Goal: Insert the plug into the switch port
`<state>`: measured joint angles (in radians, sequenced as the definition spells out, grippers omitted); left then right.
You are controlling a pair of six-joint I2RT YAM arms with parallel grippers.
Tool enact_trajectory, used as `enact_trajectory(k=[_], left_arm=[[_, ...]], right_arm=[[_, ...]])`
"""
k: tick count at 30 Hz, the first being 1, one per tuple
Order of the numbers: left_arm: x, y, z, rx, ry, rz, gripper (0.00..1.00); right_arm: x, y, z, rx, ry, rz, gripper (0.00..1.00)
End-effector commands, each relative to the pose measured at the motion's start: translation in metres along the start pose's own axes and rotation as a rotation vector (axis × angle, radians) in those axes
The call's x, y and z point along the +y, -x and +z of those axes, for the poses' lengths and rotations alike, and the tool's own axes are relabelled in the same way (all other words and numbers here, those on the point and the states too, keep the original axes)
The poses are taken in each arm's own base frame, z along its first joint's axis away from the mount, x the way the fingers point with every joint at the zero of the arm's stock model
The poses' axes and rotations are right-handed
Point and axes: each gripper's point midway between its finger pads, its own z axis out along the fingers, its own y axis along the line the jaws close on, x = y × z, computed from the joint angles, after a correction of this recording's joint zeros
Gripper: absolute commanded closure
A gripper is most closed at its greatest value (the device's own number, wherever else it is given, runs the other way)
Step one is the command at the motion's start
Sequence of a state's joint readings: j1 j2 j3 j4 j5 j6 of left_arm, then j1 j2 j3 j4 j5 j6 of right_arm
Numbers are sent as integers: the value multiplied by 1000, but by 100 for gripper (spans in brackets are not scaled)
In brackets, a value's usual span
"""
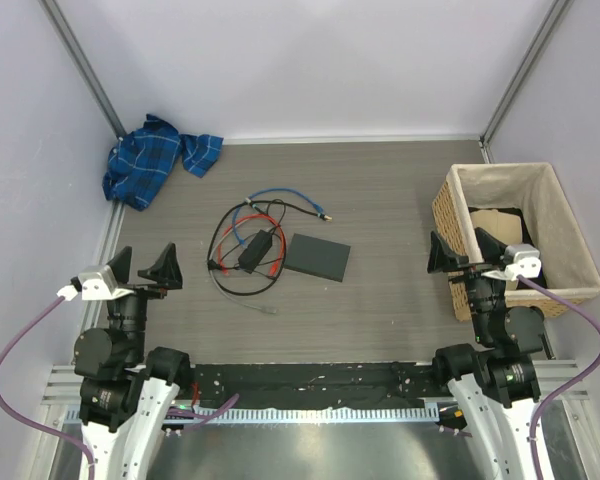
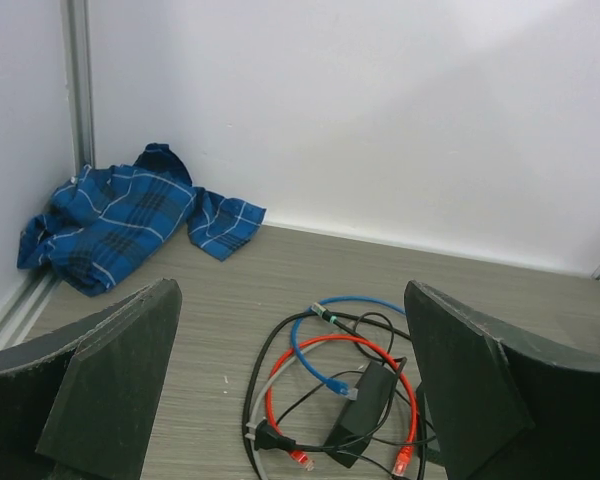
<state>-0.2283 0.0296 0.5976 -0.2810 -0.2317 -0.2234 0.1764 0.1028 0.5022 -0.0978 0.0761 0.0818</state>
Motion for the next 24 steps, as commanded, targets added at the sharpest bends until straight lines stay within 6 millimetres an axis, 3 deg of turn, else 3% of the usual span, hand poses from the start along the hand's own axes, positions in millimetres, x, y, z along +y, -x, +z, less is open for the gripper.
enact_trajectory(k=[1,4,5,6,8,9,11,14,16,19,22,24], left_arm=[[-5,8,0,-38,-25,-11,0],[-10,8,-1,-29,-47,-41,0],[-11,8,0,-25,-52,-45,0],[-12,8,-1,-25,-57,-48,0],[-13,6,-1,-11,-58,-60,0],[-13,6,-1,-10,-54,-62,0],[-13,1,-1,17,-56,-71,0],[-13,-6,-2,53,-51,-78,0],[-13,-11,-3,79,-48,-85,0],[-11,-17,-5,105,-37,-91,0],[-11,-21,-5,116,-39,-93,0],[-12,-22,-5,117,-42,-92,0]], right_arm=[[7,20,4,-34,18,61,0],[23,18,9,8,88,128,0],[29,7,17,70,111,142,0],[41,12,19,93,169,156,0],[51,-13,31,234,205,181,0],[56,-10,36,263,222,191,0],[64,-38,45,410,243,230,0],[79,-52,50,511,308,273,0],[95,-71,55,588,398,309,0],[104,-102,66,693,398,368,0],[115,-138,71,782,399,256,0],[138,-156,70,803,426,160,0]])
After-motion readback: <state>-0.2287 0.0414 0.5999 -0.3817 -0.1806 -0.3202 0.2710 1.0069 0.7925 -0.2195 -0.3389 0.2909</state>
